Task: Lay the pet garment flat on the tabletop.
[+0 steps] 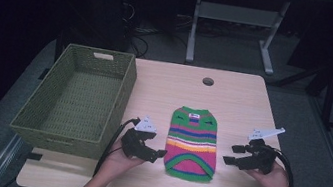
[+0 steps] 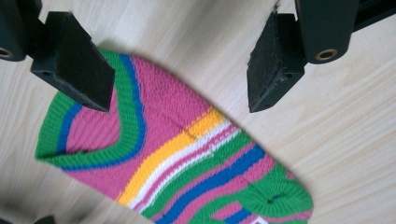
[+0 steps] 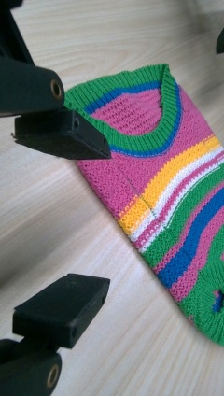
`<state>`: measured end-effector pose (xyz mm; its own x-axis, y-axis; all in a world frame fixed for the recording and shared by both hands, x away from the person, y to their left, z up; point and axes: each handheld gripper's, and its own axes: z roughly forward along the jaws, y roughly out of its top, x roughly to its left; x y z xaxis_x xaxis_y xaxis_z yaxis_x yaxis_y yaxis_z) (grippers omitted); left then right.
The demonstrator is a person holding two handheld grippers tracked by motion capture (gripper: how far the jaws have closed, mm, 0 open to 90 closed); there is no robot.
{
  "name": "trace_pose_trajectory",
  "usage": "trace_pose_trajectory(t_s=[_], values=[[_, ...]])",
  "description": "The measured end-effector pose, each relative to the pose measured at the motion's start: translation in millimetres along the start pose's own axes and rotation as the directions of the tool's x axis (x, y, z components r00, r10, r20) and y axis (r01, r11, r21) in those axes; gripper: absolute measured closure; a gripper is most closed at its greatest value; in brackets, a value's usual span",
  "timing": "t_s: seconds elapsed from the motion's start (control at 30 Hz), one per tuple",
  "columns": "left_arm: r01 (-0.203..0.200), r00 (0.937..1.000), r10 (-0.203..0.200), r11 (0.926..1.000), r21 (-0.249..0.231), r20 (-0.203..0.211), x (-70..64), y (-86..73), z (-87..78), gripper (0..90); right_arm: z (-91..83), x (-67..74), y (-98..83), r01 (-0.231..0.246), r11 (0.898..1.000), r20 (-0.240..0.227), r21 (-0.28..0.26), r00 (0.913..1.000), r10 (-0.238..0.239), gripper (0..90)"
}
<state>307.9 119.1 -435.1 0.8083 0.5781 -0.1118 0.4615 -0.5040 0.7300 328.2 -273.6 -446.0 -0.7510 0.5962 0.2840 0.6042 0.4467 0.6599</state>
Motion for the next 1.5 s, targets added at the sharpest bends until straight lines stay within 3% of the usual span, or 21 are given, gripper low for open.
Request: trace_pose_trajectory(t_s=[0.13, 0.87, 1.5], values=[[0.007, 1.0, -0.007, 1.0, 0.0, 0.003, -0.8, -5.3, -1.0, 22.7, -5.1, 2.4, -5.8, 0.003, 1.0, 0.011, -0.022, 0.9999, -0.002, 31.2], [0.011, 0.9999, -0.011, 0.9999, 0.013, -0.003, -8.7, -25.5, -11.4, 20.1, -18.4, 3.7, -43.2, -0.036, 0.999, 0.049, -0.015, 0.9981, 0.036, 29.2], [0.005, 0.9995, -0.004, 0.9994, 0.035, -0.03, -14.6, -48.1, -22.1, 19.4, -29.2, 11.4, -69.6, -0.038, 0.997, 0.076, -0.069, 0.9962, 0.044, 28.0]])
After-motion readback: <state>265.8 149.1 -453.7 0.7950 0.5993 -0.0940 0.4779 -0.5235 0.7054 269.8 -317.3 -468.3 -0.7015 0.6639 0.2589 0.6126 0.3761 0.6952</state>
